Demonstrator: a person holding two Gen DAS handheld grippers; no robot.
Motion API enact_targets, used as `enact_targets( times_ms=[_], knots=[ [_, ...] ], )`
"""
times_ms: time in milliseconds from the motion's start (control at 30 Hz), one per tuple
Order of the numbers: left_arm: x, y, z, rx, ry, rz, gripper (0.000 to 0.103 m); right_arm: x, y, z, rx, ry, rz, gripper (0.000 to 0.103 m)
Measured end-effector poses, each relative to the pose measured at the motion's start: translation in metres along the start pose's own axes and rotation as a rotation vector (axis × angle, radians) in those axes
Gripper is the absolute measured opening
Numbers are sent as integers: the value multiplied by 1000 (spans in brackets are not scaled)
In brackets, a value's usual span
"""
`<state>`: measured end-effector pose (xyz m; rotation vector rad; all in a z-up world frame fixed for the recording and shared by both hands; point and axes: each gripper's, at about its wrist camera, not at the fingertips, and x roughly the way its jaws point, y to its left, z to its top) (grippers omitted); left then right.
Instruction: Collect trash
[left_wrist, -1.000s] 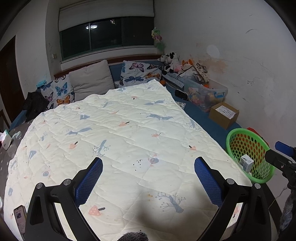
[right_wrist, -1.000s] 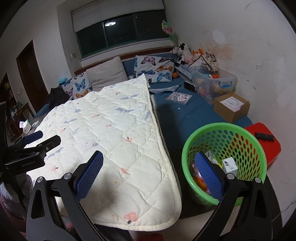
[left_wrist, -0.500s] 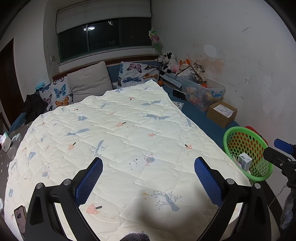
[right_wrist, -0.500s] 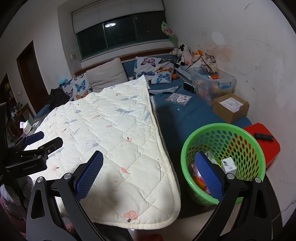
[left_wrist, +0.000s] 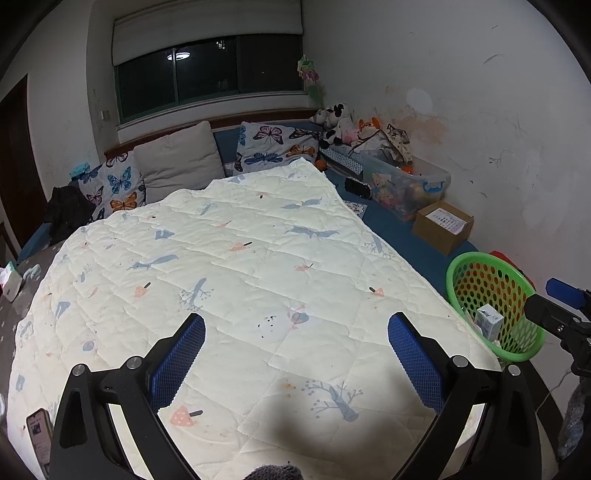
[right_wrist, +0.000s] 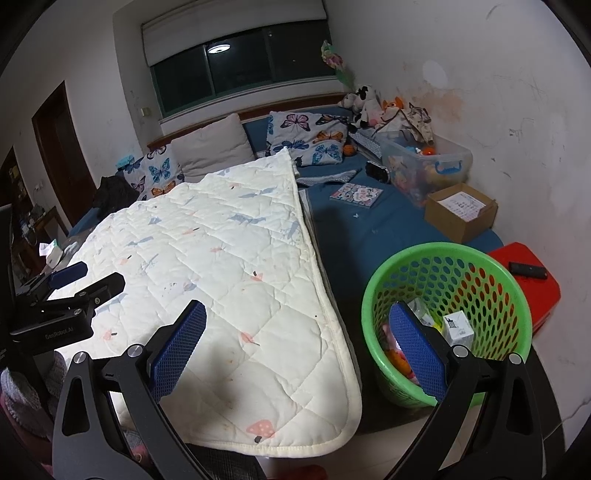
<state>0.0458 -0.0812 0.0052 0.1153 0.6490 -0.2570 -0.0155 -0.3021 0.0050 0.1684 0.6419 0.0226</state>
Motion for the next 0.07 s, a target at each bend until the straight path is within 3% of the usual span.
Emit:
enact_targets(
  times_ms=[67],
  knots=[
    [0,0,0,2,0,0,96,1,0,1,-1,0,0,99]
  ],
)
